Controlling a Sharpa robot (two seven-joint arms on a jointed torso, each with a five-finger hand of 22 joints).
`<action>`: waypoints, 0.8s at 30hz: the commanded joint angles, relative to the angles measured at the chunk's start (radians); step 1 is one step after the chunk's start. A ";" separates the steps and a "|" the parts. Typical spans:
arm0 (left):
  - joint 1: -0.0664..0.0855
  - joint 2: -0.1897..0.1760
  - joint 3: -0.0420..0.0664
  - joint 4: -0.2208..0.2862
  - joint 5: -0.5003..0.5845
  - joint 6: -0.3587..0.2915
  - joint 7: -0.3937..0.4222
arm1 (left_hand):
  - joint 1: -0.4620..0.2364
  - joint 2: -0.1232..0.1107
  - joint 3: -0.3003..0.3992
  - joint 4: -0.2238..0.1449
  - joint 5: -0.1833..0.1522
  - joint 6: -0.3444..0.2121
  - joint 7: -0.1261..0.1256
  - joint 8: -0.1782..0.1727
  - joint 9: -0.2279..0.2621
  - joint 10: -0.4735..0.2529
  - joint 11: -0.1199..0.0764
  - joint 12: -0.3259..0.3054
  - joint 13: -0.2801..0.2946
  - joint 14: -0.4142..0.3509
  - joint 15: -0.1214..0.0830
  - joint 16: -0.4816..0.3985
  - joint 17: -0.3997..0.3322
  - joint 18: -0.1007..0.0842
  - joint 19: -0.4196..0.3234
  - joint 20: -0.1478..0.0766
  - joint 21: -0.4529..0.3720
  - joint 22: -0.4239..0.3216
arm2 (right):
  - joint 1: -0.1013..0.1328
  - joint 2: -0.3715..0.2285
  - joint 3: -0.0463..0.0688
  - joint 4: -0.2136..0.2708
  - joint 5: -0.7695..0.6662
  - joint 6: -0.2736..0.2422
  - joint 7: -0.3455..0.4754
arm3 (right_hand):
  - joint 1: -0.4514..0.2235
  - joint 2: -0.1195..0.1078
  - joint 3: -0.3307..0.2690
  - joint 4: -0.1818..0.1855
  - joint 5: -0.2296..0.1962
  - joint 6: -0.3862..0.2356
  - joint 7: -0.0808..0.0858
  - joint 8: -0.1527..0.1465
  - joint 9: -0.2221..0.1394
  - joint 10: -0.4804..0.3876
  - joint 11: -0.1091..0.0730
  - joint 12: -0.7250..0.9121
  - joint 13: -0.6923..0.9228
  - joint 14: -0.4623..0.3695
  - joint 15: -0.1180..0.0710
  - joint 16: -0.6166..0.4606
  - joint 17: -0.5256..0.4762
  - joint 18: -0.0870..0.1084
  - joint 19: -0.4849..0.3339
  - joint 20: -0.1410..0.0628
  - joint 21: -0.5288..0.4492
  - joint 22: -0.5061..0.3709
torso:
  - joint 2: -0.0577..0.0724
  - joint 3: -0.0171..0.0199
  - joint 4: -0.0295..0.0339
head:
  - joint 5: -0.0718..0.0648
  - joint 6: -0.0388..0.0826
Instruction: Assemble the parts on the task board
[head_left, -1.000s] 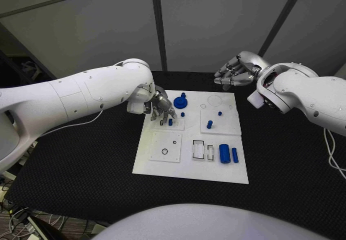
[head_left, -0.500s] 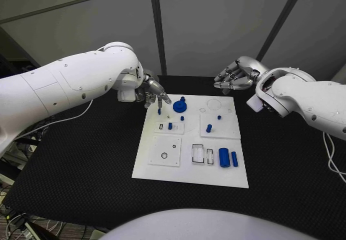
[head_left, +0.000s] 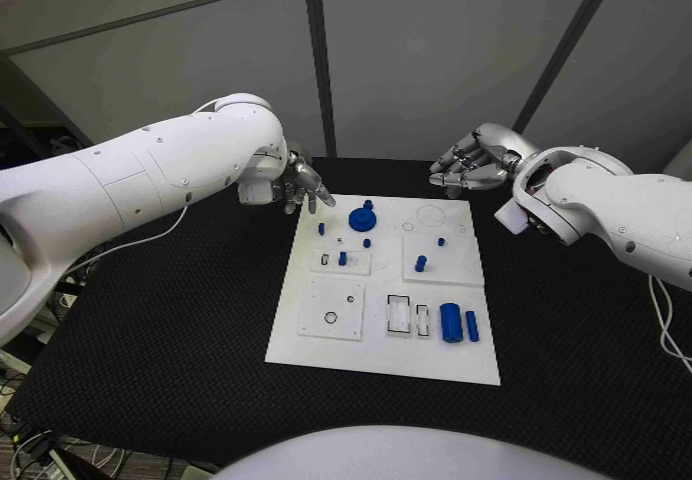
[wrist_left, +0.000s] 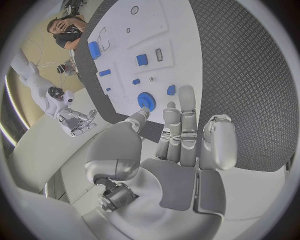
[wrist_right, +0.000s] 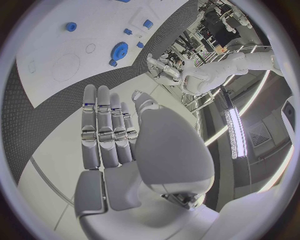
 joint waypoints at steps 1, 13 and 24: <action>-0.005 0.008 -0.002 -0.014 -0.038 -0.028 0.013 | 0.025 0.006 -0.008 -0.005 0.001 -0.001 0.002 0.001 -0.004 0.005 0.000 0.005 -0.003 0.005 -0.002 0.006 0.001 -0.007 0.008 -0.002 0.005 0.117 | 0.001 0.000 0.000 0.004 0.002 0.005 0.004 | -0.009 -0.002 -0.001 0.005 0.007 -0.006 0.000 0.002 0.000 -0.006 -0.001 -0.002 0.001 -0.008 -0.002 -0.003 0.001 0.010 -0.002 0.007 -0.005 -0.001 | 0.000 0.0007 -0.0004 | 0.000 0.000; -0.044 0.029 -0.014 -0.034 -0.069 -0.056 0.020 | 0.083 0.007 -0.034 -0.015 -0.001 -0.014 0.011 -0.026 -0.033 0.007 0.007 0.013 -0.008 0.006 0.002 0.007 0.000 -0.009 0.014 0.002 0.012 0.125 | 0.000 -0.001 0.000 0.009 0.002 0.006 0.005 | -0.009 -0.002 -0.001 0.005 0.007 -0.006 0.000 0.002 0.000 -0.006 -0.001 -0.002 0.001 -0.008 -0.002 -0.003 0.001 0.010 -0.002 0.007 -0.005 -0.001 | -0.001 0.0006 0.0004 | 0.000 -0.006; -0.057 0.029 -0.017 -0.030 -0.071 -0.067 0.021 | 0.062 0.007 -0.136 0.046 0.000 0.007 0.005 -0.032 -0.052 0.012 0.003 0.025 -0.008 0.009 0.000 0.009 0.001 -0.011 0.019 0.001 0.017 0.133 | -0.001 -0.001 0.000 0.009 0.001 0.006 0.005 | -0.009 -0.002 -0.001 0.005 0.007 -0.006 0.000 0.002 0.000 -0.006 -0.001 -0.002 0.001 -0.008 -0.002 -0.003 0.001 0.010 -0.002 0.007 -0.005 -0.001 | -0.002 0.0015 0.0005 | -0.002 -0.007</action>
